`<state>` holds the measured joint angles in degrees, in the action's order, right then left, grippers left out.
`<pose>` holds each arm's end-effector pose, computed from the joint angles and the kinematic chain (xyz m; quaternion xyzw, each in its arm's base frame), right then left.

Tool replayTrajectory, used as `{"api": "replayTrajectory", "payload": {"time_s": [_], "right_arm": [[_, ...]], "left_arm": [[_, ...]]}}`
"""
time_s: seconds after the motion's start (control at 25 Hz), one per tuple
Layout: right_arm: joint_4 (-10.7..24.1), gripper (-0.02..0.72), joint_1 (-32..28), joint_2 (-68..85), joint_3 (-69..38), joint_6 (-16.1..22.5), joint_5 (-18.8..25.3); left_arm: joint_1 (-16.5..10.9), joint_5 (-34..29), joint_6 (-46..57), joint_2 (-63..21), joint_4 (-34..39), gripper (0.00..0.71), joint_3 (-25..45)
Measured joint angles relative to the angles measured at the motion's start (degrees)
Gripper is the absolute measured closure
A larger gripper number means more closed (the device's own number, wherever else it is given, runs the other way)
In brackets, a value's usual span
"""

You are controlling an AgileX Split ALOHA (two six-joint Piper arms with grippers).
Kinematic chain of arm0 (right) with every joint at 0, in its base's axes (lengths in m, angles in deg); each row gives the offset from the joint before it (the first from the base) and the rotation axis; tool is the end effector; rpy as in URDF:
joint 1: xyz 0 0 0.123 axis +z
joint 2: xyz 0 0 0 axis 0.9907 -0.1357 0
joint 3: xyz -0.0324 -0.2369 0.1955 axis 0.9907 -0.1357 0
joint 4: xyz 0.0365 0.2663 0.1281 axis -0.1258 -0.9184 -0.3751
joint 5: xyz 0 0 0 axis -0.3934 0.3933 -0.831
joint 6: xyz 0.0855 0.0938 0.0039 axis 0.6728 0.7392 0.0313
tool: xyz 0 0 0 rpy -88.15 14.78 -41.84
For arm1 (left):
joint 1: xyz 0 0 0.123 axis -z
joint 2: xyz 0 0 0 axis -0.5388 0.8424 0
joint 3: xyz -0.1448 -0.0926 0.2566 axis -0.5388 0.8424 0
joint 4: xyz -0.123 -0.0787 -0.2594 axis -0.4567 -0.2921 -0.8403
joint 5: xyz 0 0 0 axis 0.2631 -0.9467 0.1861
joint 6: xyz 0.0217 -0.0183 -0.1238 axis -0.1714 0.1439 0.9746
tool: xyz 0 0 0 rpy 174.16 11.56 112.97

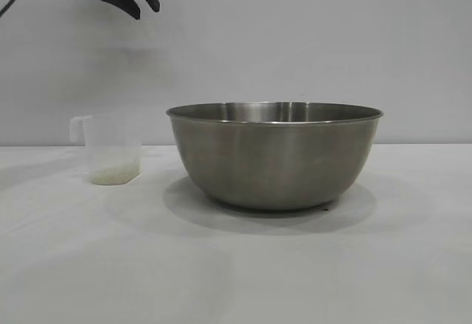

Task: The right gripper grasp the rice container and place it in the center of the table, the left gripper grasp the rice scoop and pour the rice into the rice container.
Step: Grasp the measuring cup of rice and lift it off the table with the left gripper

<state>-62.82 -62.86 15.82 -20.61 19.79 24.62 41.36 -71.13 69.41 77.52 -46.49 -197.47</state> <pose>0.0784 0.0256 0.2589 -0.1501 0.9168 0.0573 0.3657 0.6029 -0.1237 0.2825 0.0526 0.8716 -0.1800 0.4530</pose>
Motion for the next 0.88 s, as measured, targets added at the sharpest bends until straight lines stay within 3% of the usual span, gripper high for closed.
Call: {"api": "replayTrajectory", "payload": {"time_s": [0.16,0.32,0.44,0.6,0.76,0.88], "right_arm": [[0.0,0.404,0.0,0.0,0.0,0.0,0.0],[0.0,0.404,0.0,0.0,0.0,0.0,0.0],[0.0,0.404,0.0,0.0,0.0,0.0,0.0],[0.0,0.404,0.0,0.0,0.0,0.0,0.0],[0.0,0.404,0.0,0.0,0.0,0.0,0.0],[0.0,0.404,0.0,0.0,0.0,0.0,0.0]], "left_arm": [[0.76,10.93,-3.99,-5.39,-3.18,0.476,16.99],[2.71,29.7,-9.77,-13.72,-6.91,0.476,37.41],[4.5,40.47,-11.4,-19.29,-5.27,0.476,47.83],[6.06,50.25,-5.76,-24.29,1.74,0.476,59.5],[6.24,60.14,9.38,-28.14,17.54,0.476,71.46],[6.24,71.97,16.76,-29.46,24.89,0.476,80.99]]}}
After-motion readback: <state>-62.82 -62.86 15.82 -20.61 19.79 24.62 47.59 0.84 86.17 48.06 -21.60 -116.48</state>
